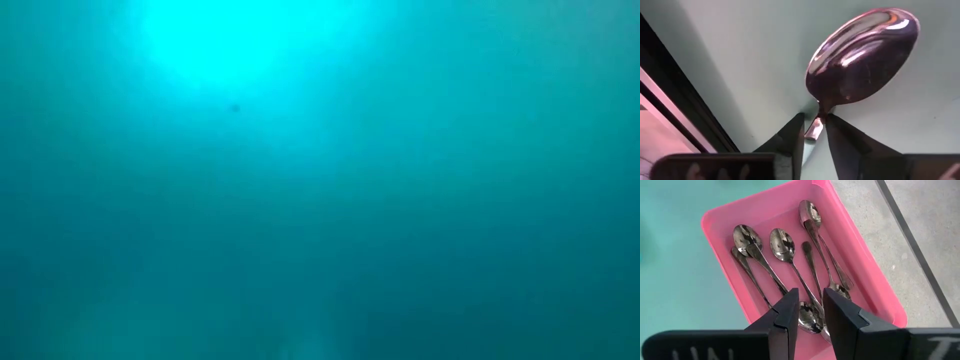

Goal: Sort silverware by color (type)
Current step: Put the green spoon into the green bin

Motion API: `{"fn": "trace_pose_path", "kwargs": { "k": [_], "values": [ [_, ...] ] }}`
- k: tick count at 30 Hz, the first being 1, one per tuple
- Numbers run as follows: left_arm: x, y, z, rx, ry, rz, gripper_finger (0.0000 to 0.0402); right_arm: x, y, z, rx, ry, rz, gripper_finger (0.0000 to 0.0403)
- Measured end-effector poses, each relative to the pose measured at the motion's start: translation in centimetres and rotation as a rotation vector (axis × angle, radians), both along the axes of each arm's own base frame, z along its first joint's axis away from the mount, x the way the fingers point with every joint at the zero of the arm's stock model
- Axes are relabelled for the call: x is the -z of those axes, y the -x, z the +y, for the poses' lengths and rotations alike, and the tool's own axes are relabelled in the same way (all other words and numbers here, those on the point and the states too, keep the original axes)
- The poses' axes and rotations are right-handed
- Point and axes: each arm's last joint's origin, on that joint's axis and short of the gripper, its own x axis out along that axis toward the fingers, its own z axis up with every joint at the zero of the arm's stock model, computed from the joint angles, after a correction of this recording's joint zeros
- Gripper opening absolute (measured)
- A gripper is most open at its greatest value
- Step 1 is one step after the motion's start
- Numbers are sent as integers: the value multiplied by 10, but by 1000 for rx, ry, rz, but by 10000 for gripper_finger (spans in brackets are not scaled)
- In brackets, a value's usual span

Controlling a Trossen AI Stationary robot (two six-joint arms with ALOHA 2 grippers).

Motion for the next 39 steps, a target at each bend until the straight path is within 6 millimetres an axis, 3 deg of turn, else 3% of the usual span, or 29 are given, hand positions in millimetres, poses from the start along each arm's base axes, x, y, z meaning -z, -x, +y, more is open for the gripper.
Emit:
{"fn": "trace_pose_path", "kwargs": {
  "k": [8,13,22,28,34,39],
  "values": [
    [-9,-4,5,-83,11,-48,9,0,0,0,0,0,-1,79],
    [-17,-8,5,-117,84,-107,11,0,0,0,0,0,-1,79],
    [-34,-16,8,-179,63,-218,11,0,0,0,0,0,-1,79],
    [-61,-14,6,-244,-14,-283,11,0,0,0,0,0,-1,79],
    [-88,-16,-11,-279,-72,-340,11,0,0,0,0,0,-1,79],
    [-110,-32,-44,-221,-85,-384,11,0,0,0,0,0,-1,79]
  ]
}}
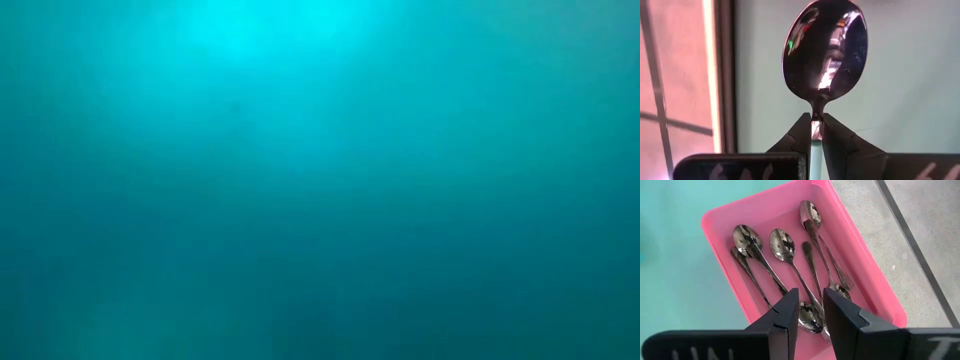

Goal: Sort silverware by color (type)
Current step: Put the green spoon into the green bin

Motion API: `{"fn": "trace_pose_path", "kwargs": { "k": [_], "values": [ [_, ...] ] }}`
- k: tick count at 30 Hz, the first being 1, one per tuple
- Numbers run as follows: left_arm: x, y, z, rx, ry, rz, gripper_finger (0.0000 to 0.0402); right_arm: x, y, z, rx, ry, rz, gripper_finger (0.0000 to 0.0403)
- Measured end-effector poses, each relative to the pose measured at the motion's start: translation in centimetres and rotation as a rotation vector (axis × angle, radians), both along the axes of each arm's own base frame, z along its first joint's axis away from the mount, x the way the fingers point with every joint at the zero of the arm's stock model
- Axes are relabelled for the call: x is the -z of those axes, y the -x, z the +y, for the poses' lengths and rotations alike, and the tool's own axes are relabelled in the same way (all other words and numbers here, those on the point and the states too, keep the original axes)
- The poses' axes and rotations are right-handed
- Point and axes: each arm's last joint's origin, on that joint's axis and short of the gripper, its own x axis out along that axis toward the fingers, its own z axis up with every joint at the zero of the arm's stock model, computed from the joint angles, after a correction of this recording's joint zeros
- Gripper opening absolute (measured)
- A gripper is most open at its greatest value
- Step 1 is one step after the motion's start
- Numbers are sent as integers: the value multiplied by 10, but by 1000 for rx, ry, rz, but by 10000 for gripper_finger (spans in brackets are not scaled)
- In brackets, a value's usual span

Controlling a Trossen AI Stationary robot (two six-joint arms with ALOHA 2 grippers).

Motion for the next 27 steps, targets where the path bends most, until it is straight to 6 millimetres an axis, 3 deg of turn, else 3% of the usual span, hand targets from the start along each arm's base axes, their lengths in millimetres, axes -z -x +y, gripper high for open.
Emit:
{"fn": "trace_pose_path", "kwargs": {
  "k": [6,17,22,27],
  "values": [
    [-23,-11,-64,156,12,-21,13,0,0,0,0,0,0,79],
    [-42,4,-187,211,21,-146,15,0,0,0,0,0,0,79],
    [-43,8,-225,117,56,-220,17,0,0,0,0,0,0,79],
    [-40,11,-246,45,86,-227,25,0,0,0,0,0,0,79]
  ]
}}
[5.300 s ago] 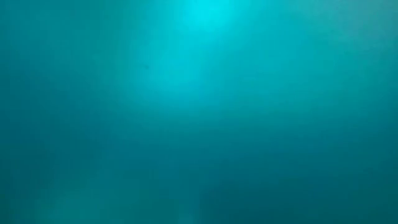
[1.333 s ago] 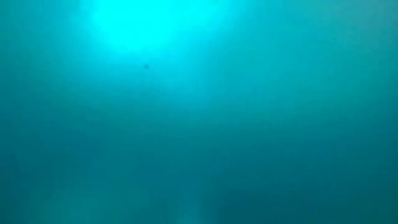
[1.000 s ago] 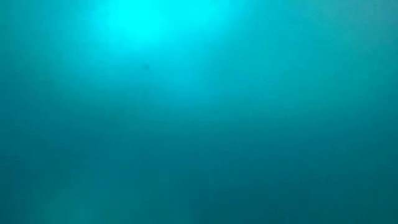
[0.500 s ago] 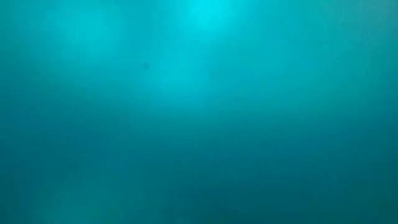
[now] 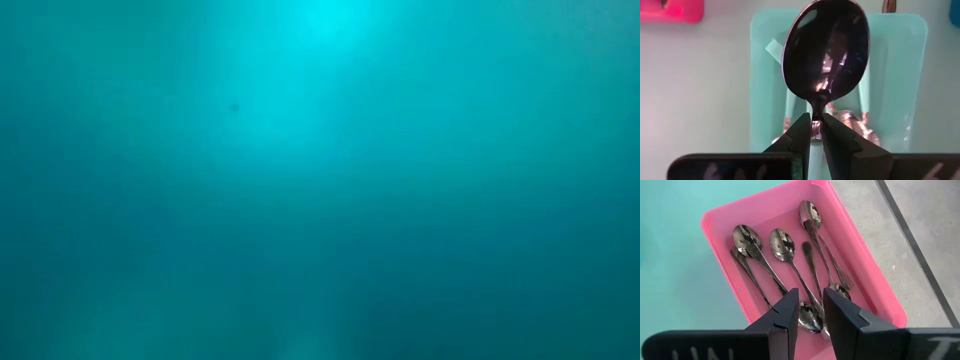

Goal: Sort silverware by color (type)
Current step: Put the green spoon into the green bin, then put the black spoon into the red bin

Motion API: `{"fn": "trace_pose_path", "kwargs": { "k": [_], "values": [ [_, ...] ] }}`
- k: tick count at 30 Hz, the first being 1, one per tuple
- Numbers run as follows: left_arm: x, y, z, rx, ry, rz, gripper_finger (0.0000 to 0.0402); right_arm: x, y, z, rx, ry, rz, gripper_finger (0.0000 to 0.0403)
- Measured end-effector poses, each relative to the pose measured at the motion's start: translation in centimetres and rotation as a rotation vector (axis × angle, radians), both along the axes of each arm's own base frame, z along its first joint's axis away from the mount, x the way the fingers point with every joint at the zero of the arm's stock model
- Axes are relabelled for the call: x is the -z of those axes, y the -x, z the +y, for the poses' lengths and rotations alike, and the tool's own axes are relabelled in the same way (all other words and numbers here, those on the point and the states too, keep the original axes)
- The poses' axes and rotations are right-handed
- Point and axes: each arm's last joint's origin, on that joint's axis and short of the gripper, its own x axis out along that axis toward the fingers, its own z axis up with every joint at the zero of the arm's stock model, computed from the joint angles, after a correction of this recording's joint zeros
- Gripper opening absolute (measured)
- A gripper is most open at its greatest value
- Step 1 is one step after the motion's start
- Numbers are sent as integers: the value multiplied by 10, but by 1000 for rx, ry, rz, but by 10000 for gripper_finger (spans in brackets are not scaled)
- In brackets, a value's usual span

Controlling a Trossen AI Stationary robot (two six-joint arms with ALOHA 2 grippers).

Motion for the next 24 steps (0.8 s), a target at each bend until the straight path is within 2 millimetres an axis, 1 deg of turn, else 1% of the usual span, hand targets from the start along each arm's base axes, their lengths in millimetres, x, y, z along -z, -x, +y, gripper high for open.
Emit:
{"fn": "trace_pose_path", "kwargs": {
  "k": [5,12,17,20,24],
  "values": [
    [1,0,-2,-84,20,-6,41,0,0,0,0,0,0,79],
    [1,1,-1,-113,-9,-3,65,0,0,0,0,0,0,79],
    [1,2,-3,-190,22,-1,69,0,0,0,0,0,0,79],
    [2,4,-10,-198,80,29,70,0,0,0,0,0,0,79],
    [2,8,-27,-198,130,46,70,-2,-2,-1,0,13,-29,79]
  ]
}}
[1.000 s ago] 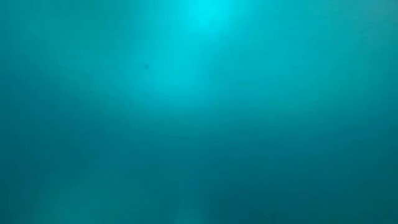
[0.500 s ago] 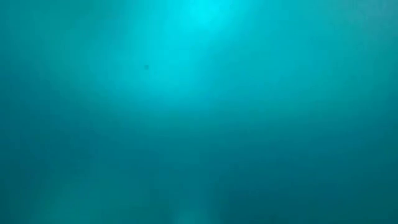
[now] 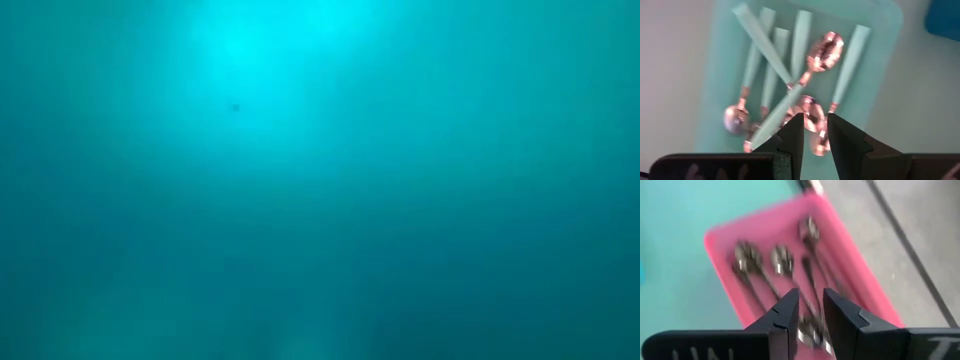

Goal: Sort silverware by color (type)
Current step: Put the black spoon into the red bin

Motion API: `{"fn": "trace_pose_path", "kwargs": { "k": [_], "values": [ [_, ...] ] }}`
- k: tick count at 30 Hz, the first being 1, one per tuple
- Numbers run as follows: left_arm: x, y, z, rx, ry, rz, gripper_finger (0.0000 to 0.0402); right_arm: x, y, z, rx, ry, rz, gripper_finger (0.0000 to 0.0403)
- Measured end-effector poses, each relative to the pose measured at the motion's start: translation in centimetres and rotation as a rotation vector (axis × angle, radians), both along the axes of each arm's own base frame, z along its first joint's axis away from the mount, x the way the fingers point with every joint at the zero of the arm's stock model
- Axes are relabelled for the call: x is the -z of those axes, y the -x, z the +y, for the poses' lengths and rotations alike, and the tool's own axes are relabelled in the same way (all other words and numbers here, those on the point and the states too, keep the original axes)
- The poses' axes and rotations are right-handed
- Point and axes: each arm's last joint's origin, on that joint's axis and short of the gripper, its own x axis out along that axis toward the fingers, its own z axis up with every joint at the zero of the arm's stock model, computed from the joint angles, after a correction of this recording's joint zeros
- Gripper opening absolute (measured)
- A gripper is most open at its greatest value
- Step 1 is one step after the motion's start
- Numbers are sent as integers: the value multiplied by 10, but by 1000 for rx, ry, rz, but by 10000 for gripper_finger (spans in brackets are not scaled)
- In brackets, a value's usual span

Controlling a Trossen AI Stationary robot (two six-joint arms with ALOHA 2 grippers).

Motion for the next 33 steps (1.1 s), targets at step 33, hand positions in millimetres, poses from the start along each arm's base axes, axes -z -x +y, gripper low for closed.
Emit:
{"fn": "trace_pose_path", "kwargs": {
  "k": [33],
  "values": [
    [1,13,-31,206,-352,-33,66,-8,-5,0,76,42,-91,79]
  ]
}}
